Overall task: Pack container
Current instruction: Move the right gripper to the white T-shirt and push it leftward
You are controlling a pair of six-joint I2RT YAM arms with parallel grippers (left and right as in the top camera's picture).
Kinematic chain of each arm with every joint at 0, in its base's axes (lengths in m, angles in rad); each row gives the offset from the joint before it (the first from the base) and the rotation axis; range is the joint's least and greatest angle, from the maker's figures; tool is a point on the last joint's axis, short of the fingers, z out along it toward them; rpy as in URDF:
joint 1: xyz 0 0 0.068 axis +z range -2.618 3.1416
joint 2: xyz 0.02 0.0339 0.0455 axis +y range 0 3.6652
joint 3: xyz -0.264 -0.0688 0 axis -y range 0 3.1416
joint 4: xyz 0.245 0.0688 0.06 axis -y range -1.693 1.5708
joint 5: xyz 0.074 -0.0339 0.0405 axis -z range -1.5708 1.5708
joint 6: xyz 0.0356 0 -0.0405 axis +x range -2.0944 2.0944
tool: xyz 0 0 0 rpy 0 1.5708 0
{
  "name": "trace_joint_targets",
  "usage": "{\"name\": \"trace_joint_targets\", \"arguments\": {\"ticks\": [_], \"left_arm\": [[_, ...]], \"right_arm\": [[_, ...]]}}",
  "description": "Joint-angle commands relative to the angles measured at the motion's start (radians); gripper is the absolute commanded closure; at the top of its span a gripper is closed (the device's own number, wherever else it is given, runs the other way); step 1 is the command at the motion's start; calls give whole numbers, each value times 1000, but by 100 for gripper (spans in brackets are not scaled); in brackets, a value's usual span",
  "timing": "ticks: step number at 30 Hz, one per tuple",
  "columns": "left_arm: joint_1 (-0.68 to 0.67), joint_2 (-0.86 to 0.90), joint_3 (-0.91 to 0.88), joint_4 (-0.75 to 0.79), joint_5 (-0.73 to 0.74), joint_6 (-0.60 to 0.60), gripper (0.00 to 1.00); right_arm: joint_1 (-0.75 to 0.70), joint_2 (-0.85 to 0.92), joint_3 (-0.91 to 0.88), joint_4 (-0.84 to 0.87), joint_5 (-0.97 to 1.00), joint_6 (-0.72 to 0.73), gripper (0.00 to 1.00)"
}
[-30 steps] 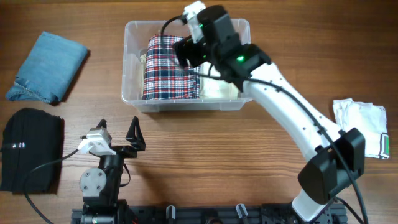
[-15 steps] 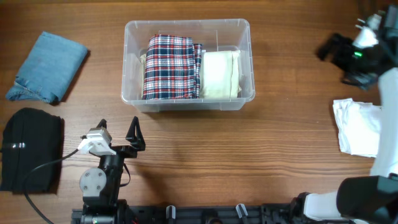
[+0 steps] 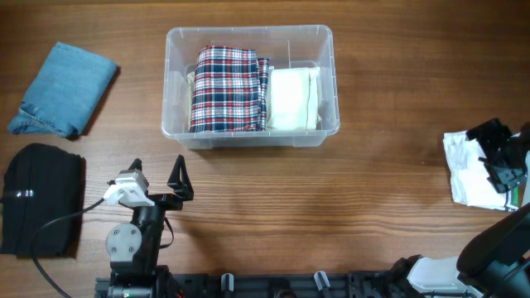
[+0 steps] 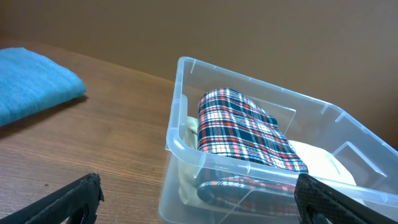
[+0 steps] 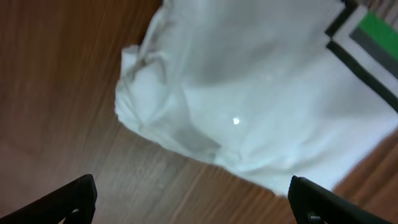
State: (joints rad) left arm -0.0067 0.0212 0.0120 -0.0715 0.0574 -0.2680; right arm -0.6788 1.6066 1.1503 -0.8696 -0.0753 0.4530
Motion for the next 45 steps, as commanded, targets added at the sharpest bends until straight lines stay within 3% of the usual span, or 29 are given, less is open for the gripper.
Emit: {"name": "trace_joint_targets", "arguments": {"ticks": [1, 6, 16, 22, 26, 36, 41, 45], "left_arm": [[-5, -5, -6, -2, -6, -1, 0], [-5, -5, -6, -2, -6, -1, 0], [-5, -5, -6, -2, -6, -2, 0], [-5, -5, -6, -2, -6, -1, 0], [-5, -5, -6, -2, -6, -1, 0], [-5, -5, -6, -2, -6, -1, 0], [-5, -5, -6, -2, -6, -1, 0], [-5, -5, -6, -2, -6, -1, 0]], "right_arm": [[-2, 6, -46, 48, 63, 21, 4], [-29, 6, -64, 66, 127, 71, 10], [-312, 7, -67, 43, 57, 16, 3], [-320, 7, -147, 234, 44, -120, 0], [-323, 7, -196, 369, -81, -245, 0], [-337, 167, -208, 433, -62, -267, 0], [-337, 174, -208, 462, 100, -268, 0], [-337, 174, -208, 473, 98, -269, 0]]}}
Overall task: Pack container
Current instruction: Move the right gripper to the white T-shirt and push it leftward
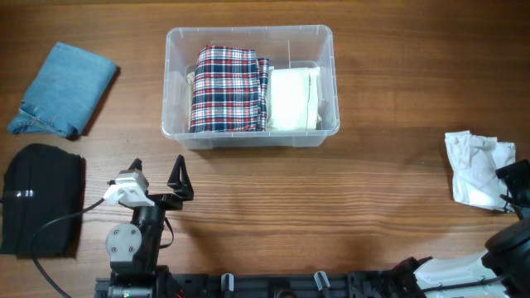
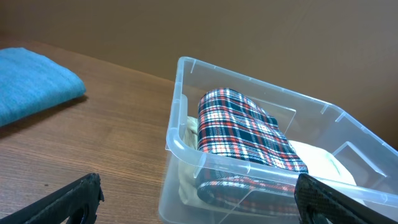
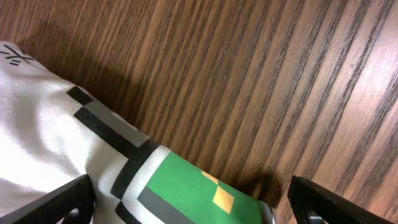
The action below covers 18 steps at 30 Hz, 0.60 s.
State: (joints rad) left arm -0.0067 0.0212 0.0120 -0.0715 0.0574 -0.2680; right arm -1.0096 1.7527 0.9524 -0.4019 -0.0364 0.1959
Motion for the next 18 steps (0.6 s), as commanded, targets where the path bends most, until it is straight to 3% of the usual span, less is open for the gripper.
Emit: {"name": "trace_joint_targets", "arguments": {"ticks": [1, 5, 8, 14, 18], "left_arm": [[-5, -5, -6, -2, -6, -1, 0], [-5, -5, -6, -2, -6, -1, 0], [-5, -5, -6, -2, -6, -1, 0], [-5, -5, -6, -2, -6, -2, 0], [-5, -5, -6, -2, -6, -1, 0]], "right_arm": [[-6, 28, -10, 3, 42, -13, 0], [-6, 28, -10, -33, -124, -10, 0], [-6, 28, -10, -61, -246, -9, 7], [-6, 28, -10, -93, -542, -9, 28], [-6, 28, -10, -115, -586, -13, 42]]}}
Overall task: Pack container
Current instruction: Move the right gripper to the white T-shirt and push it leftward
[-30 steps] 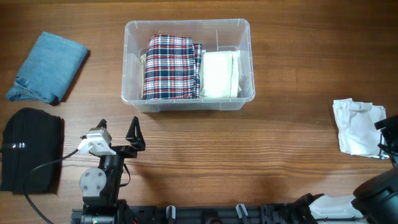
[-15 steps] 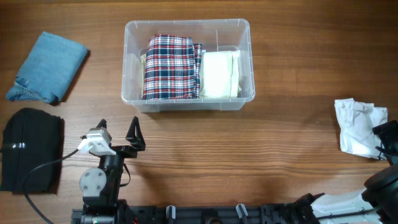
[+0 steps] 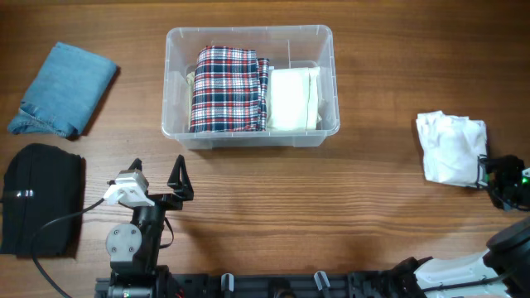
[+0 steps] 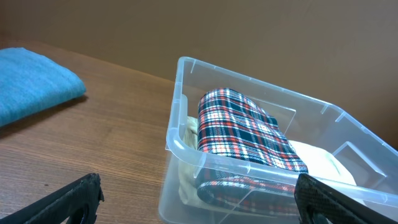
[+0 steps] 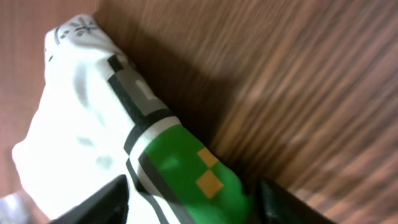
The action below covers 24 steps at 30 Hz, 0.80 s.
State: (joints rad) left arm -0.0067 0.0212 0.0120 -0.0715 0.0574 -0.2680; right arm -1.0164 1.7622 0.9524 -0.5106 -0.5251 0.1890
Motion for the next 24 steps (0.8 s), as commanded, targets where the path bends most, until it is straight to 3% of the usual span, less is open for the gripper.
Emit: {"name": "trace_joint_targets", "arguments": {"ticks": [1, 8, 12, 20, 24], "left_arm": [[-5, -5, -6, -2, -6, -1, 0], [-5, -5, -6, -2, -6, -1, 0], [-5, -5, -6, -2, -6, -2, 0], [-5, -5, -6, -2, -6, -1, 0], [-5, -5, -6, -2, -6, -1, 0]], "right_arm": [[1, 18, -10, -11, -98, -7, 46], [24, 18, -10, -25, -190, -111, 45], [81, 18, -12, -47, -189, -138, 34], [166, 18, -12, -125, -142, -139, 29], [177, 18, -12, -129, -25, -134, 28]]}}
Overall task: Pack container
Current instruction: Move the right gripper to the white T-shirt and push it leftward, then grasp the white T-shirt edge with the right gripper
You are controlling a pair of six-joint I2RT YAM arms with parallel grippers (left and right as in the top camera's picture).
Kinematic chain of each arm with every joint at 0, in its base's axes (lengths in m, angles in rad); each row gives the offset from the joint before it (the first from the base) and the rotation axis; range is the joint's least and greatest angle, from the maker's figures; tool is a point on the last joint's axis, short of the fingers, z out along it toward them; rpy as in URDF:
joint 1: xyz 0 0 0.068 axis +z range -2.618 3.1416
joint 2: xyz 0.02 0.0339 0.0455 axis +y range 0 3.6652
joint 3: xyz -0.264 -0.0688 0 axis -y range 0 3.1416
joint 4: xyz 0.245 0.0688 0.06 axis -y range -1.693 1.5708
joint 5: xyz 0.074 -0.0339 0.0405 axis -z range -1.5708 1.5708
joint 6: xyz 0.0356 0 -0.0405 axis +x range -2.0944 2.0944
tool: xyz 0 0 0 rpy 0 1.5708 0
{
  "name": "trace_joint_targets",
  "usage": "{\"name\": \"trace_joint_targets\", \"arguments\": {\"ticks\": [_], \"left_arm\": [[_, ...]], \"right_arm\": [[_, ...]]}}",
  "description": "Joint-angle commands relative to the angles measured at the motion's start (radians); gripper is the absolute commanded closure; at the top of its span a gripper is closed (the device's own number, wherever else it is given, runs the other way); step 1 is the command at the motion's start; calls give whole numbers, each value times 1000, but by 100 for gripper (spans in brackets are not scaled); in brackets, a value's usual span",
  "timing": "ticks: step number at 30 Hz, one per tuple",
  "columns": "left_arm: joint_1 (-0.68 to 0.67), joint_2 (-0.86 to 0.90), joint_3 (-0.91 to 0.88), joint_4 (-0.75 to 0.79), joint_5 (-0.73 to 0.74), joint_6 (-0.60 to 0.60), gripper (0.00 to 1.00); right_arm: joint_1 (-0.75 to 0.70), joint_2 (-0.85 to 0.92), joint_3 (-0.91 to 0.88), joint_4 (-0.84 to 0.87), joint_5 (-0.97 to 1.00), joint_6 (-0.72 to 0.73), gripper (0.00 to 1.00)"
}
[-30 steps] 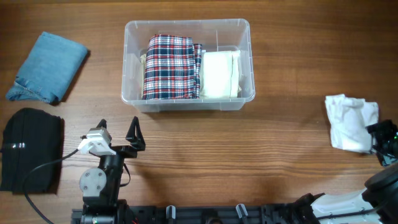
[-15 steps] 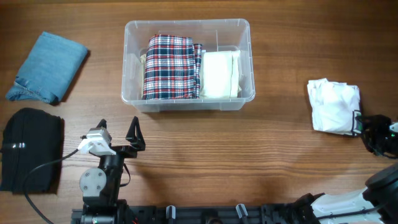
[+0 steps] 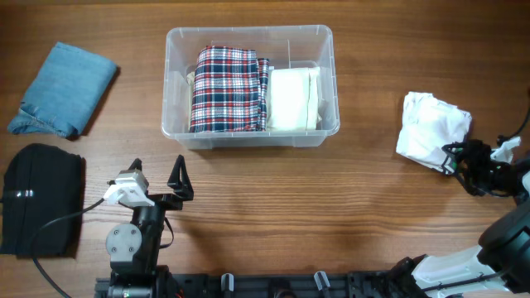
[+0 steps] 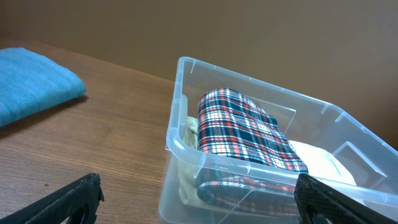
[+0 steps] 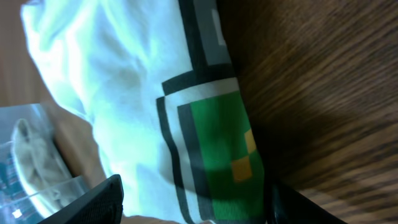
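The clear plastic container [image 3: 250, 31] sits at the table's back centre, holding a folded plaid garment [image 3: 225, 87] and a cream garment [image 3: 291, 98]. To its right a crumpled white garment [image 3: 429, 136] rests on the wood. Its green and black banded edge [image 5: 217, 143] lies between the fingers of my right gripper [image 3: 462, 161], which is shut on it. In the right wrist view the white cloth [image 5: 124, 99] fills the left side. My left gripper [image 3: 157, 186] stands open near the front edge, empty, facing the container [image 4: 186, 155].
A folded blue garment [image 3: 65, 88] lies at the back left and a black garment [image 3: 37, 199] at the front left. A cable runs from the black garment toward the left arm's base. Bare wood separates the container from the white garment.
My right gripper and the white garment have both shifted left and slightly toward the back, closer to the container. The left arm has not moved.
At first my right gripper hung open over the white garment at the table's right edge. Then it was low at the garment's near-right side. Then its fingers had narrowed on the green-banded edge and the garment lay further left, now further still.
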State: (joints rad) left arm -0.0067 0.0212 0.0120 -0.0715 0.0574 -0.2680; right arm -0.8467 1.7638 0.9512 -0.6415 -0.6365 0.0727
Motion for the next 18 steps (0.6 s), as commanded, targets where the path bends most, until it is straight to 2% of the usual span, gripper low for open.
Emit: {"name": "trace_joint_targets", "arguments": {"ticks": [1, 4, 8, 14, 18], "left_arm": [[-5, -5, -6, -2, -6, -1, 0], [-5, -5, -6, -2, -6, -1, 0], [-5, -5, -6, -2, -6, -1, 0], [-5, -5, -6, -2, -6, -1, 0], [-5, -5, -6, -2, -6, -1, 0]], "right_arm": [[7, 17, -11, 4, 124, -8, 28], [7, 17, -11, 41, 256, 61, 24], [19, 17, -11, 125, 252, 35, 19], [87, 57, -11, 208, 174, -47, 17], [121, 118, -11, 245, 161, -43, 17]]}}
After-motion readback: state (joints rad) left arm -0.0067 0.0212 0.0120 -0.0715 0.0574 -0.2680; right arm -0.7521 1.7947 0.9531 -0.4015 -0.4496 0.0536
